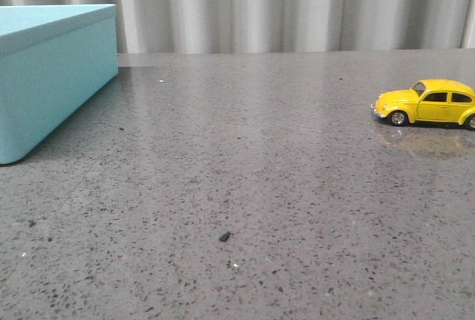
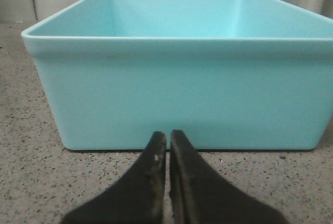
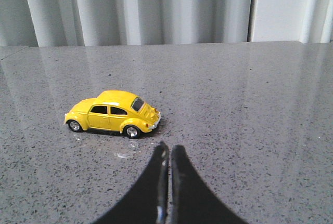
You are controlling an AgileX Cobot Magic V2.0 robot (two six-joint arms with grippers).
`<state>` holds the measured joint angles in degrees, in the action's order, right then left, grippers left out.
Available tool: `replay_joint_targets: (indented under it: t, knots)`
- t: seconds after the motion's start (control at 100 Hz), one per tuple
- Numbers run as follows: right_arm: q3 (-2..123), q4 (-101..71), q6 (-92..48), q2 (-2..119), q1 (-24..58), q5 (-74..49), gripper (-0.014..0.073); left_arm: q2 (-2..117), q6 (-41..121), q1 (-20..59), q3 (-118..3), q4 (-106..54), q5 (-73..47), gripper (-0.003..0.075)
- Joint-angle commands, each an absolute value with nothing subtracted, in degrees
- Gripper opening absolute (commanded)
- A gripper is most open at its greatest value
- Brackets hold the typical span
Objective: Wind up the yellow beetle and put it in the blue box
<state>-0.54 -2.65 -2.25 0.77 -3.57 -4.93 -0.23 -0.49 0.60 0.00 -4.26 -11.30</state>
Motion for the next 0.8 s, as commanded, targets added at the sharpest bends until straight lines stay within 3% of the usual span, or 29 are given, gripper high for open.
replay_joint_targets:
  t: [0.0,0.79]
  knots:
    - [-1.8,-2.1,-2.6,1.5,-3.6,0.0,-0.0062,-2.1,-1.0,0.9,1.4,-4.9,-6.4,-0.0021]
    - [-1.8,-2.1,-2.6,1.5,-3.6,1.3,-0.0062,-2.1,-1.0,0.9,1.4,-4.8,-6.4,-0.0021]
